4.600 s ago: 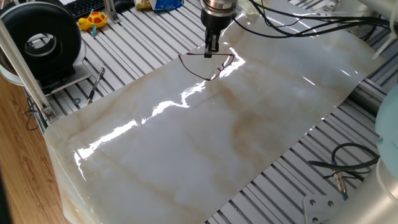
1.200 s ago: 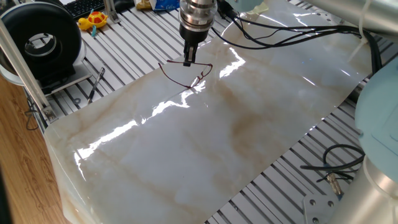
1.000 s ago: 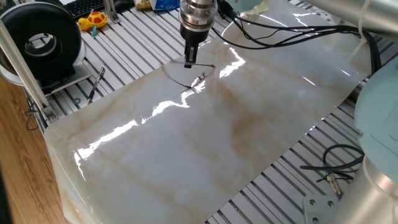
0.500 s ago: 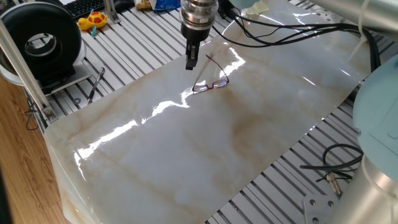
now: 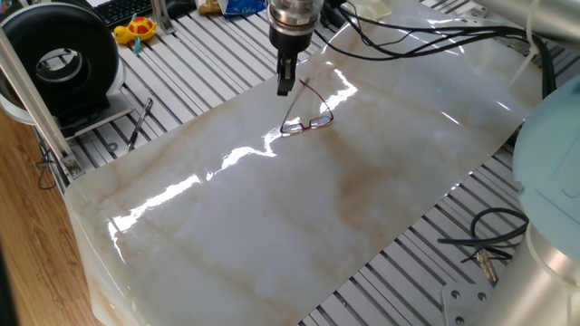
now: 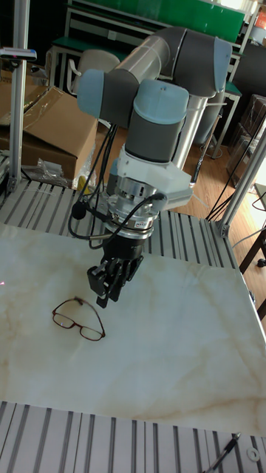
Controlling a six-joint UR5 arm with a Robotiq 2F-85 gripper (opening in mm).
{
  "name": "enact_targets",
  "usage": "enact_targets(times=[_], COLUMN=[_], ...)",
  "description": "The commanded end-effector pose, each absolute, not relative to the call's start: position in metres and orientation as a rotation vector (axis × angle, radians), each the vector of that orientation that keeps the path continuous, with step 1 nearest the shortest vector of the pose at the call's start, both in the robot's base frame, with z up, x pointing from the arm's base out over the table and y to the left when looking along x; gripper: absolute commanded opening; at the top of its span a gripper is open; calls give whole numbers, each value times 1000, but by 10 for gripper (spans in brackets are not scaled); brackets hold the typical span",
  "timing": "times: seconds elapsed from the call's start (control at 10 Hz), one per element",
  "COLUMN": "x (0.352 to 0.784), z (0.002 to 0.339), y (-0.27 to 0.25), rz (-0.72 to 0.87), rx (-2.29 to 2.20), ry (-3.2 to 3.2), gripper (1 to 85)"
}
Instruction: Unfold the leg of the glasses (with one hand)
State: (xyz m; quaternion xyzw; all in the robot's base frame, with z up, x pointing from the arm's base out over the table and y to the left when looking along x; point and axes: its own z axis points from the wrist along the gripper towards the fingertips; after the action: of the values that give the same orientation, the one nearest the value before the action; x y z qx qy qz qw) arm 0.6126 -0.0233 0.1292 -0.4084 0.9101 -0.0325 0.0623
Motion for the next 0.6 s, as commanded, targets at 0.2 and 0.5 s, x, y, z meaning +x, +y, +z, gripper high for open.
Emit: enact_targets(times=[0.2,0.5], x=[617,608], z=[131,138], y=[-32,-38], rz=[-112,-119], rx=[-1233,-1198], ry=[2750,2781], gripper=[83,13])
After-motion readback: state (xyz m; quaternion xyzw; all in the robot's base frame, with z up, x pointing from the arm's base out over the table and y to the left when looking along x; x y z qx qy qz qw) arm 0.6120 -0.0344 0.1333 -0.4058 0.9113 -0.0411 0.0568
